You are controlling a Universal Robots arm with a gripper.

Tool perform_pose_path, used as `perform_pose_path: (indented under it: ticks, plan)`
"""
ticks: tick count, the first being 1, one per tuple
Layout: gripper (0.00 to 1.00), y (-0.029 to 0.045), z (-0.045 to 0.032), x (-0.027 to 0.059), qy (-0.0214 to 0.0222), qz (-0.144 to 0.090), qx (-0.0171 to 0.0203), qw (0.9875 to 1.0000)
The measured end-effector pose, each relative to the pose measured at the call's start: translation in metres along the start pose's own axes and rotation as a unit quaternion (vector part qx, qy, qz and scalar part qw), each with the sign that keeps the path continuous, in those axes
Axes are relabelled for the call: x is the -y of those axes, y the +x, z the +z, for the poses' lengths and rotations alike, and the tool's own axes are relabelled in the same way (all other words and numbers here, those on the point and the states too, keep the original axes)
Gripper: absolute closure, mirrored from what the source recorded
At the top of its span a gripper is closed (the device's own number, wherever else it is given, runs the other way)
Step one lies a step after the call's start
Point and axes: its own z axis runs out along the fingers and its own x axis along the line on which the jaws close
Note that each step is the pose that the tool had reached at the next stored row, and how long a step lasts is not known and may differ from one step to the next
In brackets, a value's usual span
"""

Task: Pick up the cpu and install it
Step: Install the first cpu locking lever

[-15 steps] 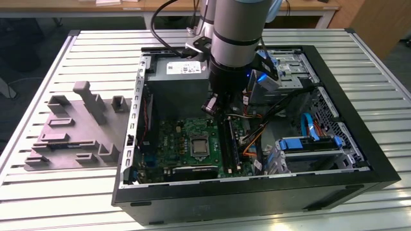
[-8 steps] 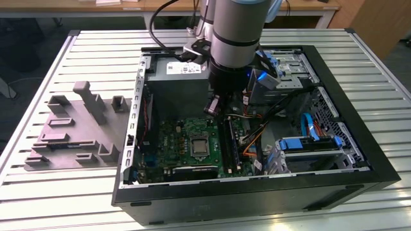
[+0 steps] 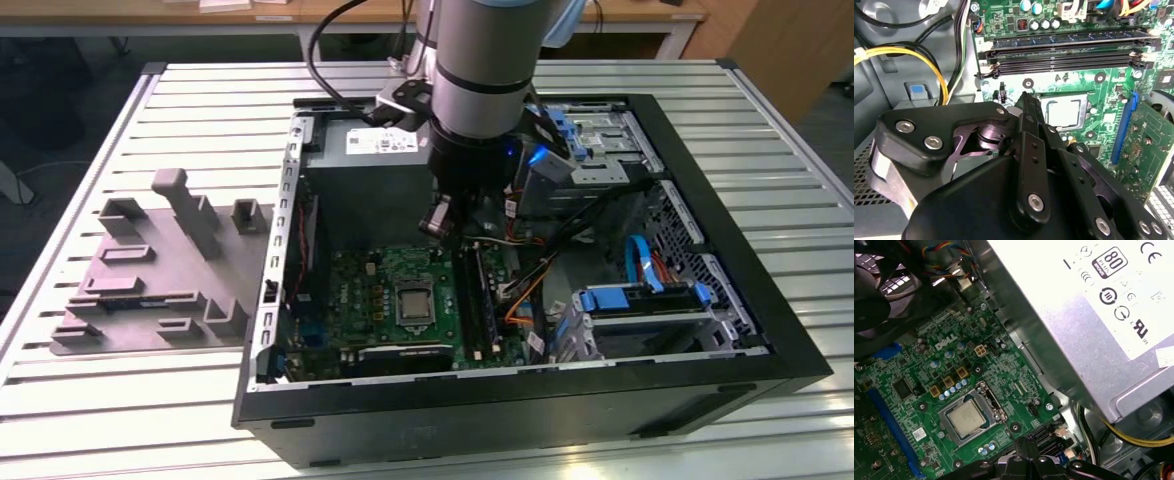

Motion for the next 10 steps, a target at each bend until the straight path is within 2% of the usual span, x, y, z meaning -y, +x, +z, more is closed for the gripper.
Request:
perform_pose_path:
  ticks: [10]
  plan:
    - [0.89, 0.0006, 0.0024, -0.0050, 0.0018, -0.004, 0.0011, 1.0000]
